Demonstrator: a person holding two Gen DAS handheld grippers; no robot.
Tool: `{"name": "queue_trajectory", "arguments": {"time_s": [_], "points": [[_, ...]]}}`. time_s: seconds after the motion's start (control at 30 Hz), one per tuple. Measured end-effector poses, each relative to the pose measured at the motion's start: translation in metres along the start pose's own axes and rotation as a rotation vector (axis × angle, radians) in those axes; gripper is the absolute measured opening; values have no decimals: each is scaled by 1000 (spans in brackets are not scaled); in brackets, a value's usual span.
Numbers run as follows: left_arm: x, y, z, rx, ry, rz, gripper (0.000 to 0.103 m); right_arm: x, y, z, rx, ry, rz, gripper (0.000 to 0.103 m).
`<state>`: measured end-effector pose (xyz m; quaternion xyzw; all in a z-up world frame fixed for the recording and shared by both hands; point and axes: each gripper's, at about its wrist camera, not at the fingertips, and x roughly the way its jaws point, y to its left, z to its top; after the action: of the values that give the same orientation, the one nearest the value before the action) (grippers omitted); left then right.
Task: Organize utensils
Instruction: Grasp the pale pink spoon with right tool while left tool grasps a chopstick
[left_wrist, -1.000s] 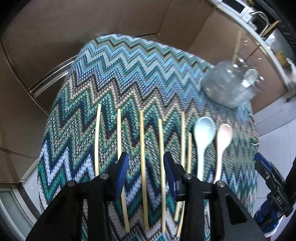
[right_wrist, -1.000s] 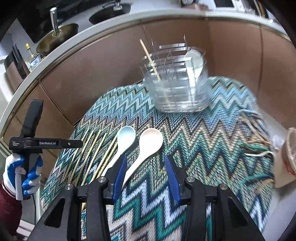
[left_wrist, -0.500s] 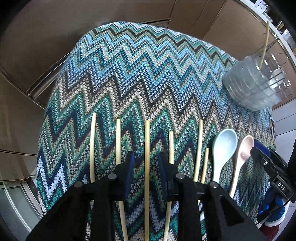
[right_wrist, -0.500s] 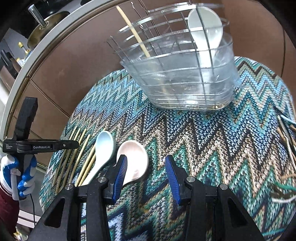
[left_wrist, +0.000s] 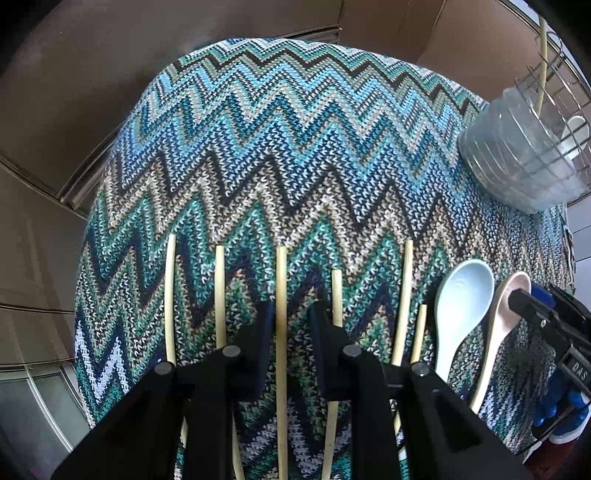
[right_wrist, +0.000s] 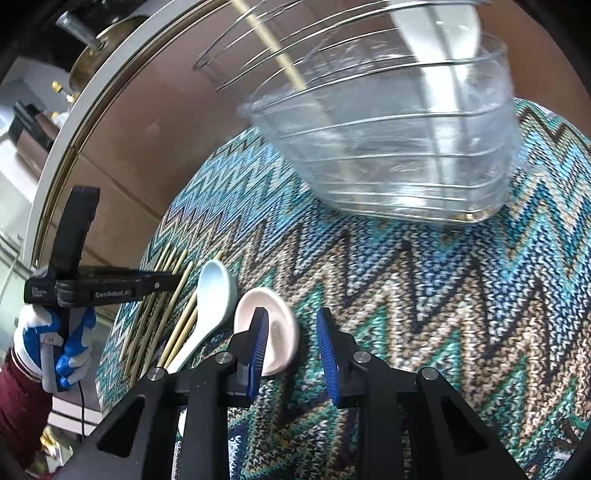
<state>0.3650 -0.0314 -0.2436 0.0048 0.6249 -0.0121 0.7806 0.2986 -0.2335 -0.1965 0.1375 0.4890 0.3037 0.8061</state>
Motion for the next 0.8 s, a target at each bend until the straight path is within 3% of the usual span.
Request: {"name": "queue_trajectory", "arguments": {"time_s": [0.1, 0.33, 0.5, 0.6, 0.8], "points": [[-1, -4, 2, -10, -4, 10, 16, 6, 10, -3, -36, 3, -31, 10], [-6, -16, -12, -2, -51, 29, 4, -12, 17, -17, -44, -49, -85, 9], [-30, -17, -34, 5, -161, -16, 4, -49, 26, -31, -48, -126, -132, 8], [-56, -9, -47, -19, -245, -83, 4, -69, 40, -38, -59, -173, -173, 7], [-119, 0, -80, -19, -412, -141, 4, -99, 72, -44, -115, -266, -262, 7]]}}
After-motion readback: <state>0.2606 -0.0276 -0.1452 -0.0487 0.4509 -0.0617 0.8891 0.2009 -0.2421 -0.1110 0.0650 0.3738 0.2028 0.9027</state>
